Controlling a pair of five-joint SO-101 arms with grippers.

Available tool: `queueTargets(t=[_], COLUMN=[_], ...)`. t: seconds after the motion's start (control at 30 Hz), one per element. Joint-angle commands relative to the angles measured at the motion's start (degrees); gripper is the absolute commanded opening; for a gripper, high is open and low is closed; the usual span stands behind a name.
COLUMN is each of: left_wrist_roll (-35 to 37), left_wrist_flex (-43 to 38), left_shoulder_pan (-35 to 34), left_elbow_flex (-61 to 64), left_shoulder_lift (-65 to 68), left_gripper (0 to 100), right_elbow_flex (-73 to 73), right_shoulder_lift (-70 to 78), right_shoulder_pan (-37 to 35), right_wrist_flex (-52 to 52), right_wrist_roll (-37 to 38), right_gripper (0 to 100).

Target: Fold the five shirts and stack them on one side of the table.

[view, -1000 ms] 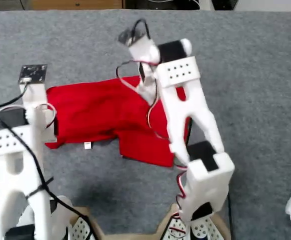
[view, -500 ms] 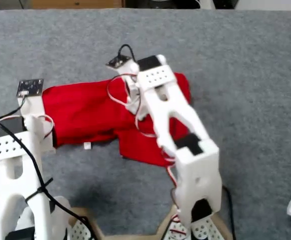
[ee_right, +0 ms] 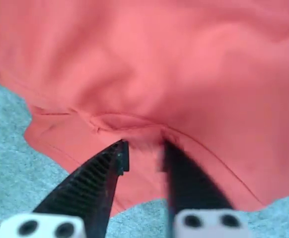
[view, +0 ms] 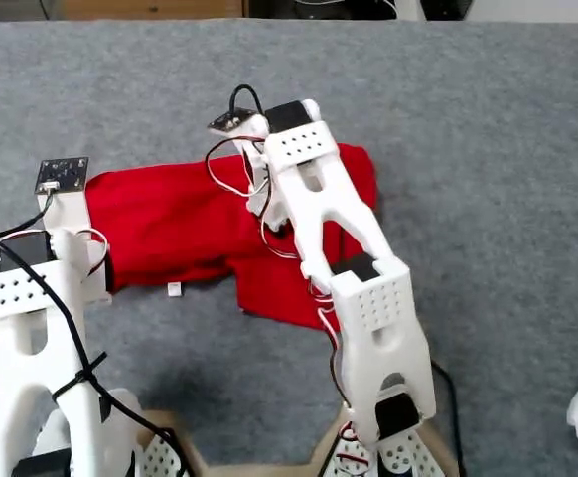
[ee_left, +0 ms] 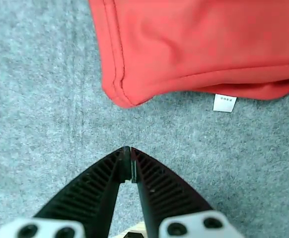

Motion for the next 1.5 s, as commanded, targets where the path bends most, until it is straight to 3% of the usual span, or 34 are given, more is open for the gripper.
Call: queueTargets(t=[0.0,0.3,0.7,1.07,1.3,1.47], left_wrist_roll=[-0.3,-0.4,-0.4,-0.4,-0.4,-0.4], left_wrist_flex=[-0.5,-0.5,-0.4,-0.4,-0.4,-0.4], left_shoulder_pan=[-0.5,-0.5,-0.6,-0.6,-0.6,-0.6], left_elbow_flex=[-0.3,-0.1,-0.1,-0.1,-0.1,-0.1], left_shoulder_lift=[-0.2,-0.2,-0.2,-0.2,-0.1,-0.1], left_gripper=[2,2,2,2,2,2], right_elbow_flex=[-2.6,-0.5,26.7,37.1,45.1,46.0], right_shoulder_lift=[-0.3,-3.6,-22.9,-23.8,-24.2,-26.4], right_shoulder_pan=[-0.7,-0.8,-6.7,-11.9,-14.4,-14.1], right_wrist_flex=[1.1,1.4,1.1,-6.9,-10.3,-5.8], right_wrist_roll=[-0.6,-0.7,-2.1,-2.3,-4.5,-4.5], right_gripper=[2.0,0.5,0.5,0.9,26.7,23.8])
